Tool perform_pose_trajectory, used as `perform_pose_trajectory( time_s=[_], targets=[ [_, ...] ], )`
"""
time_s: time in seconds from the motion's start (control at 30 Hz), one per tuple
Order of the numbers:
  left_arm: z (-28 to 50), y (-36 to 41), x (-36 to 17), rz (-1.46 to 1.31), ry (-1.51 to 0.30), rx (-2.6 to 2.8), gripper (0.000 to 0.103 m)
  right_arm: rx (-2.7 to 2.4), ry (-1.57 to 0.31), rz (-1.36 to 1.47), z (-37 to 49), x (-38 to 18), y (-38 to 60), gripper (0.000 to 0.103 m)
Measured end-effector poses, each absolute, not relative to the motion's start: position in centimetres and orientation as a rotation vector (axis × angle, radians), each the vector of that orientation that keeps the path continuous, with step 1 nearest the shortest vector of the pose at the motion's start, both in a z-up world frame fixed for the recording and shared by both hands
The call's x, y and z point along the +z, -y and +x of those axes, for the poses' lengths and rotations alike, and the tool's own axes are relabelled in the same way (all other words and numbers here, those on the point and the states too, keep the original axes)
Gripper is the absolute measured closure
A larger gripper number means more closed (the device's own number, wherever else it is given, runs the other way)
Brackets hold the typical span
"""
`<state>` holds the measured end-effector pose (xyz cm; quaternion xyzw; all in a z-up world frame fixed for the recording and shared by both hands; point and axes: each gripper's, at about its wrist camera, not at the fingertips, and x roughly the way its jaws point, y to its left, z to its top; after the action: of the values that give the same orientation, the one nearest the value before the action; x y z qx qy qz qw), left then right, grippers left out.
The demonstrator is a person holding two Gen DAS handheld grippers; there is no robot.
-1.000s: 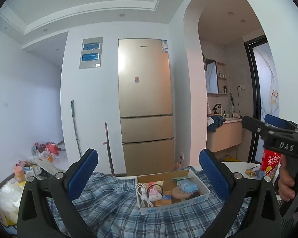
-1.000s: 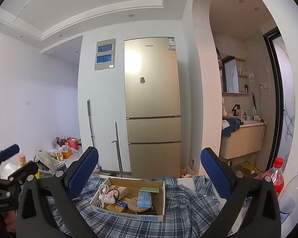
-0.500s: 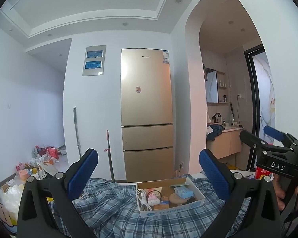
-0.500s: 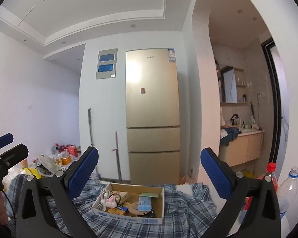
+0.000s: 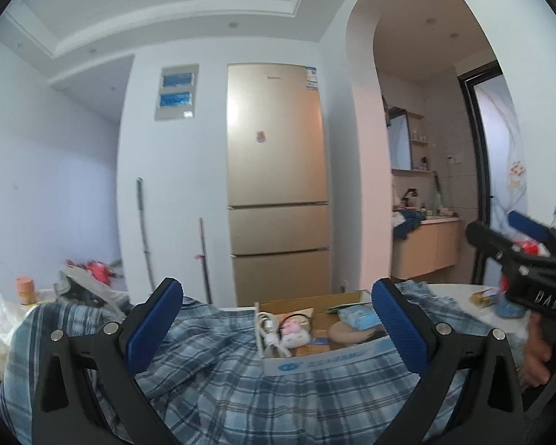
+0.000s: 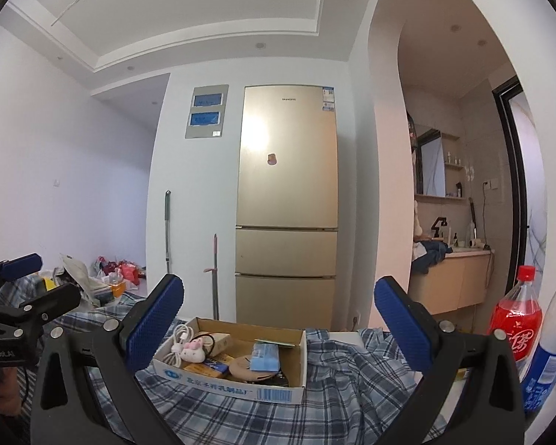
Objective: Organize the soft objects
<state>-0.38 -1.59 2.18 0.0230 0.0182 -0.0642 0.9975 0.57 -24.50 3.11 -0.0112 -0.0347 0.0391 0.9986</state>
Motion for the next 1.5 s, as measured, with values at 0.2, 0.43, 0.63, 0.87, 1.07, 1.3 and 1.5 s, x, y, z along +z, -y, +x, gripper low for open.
perform_pose_trajectory(
  time_s=[0.2, 0.43, 0.63, 0.87, 1.07, 1.3, 1.5],
  targets=[
    [-0.5, 1.8, 0.4, 0.078, -0.028, -0.125, 0.0, 0.074, 0.021, 0.003, 1.8, 1.6, 25.1, 0.0],
    [-0.4, 1.3, 0.4, 0.055, -0.041, -0.118, 0.0, 0.078, 0.005, 0.012, 1.8, 1.4, 25.4, 0.0],
    [0.1, 1.1, 0.7, 0.044, -0.054, -0.12, 0.0, 0.08, 0.012, 0.014, 1.6, 1.4, 25.4, 0.0],
    [0.6, 1.0, 0.7, 0.038, -0.066, -0.099, 0.0, 0.08, 0.02, 0.012, 1.2, 1.6, 25.2, 0.0],
    [0.7, 0.9, 0.5, 0.038, -0.072, -0.096, 0.0, 0.075, 0.026, 0.006, 1.2, 1.7, 25.0, 0.0],
    [0.7, 1.2, 0.5, 0.048, -0.073, -0.086, 0.0, 0.067, 0.029, 0.003, 1.2, 1.8, 25.1, 0.0],
    [0.7, 1.2, 0.3, 0.041, -0.066, -0.087, 0.0, 0.067, 0.028, 0.002, 1.2, 1.8, 25.1, 0.0]
  ],
)
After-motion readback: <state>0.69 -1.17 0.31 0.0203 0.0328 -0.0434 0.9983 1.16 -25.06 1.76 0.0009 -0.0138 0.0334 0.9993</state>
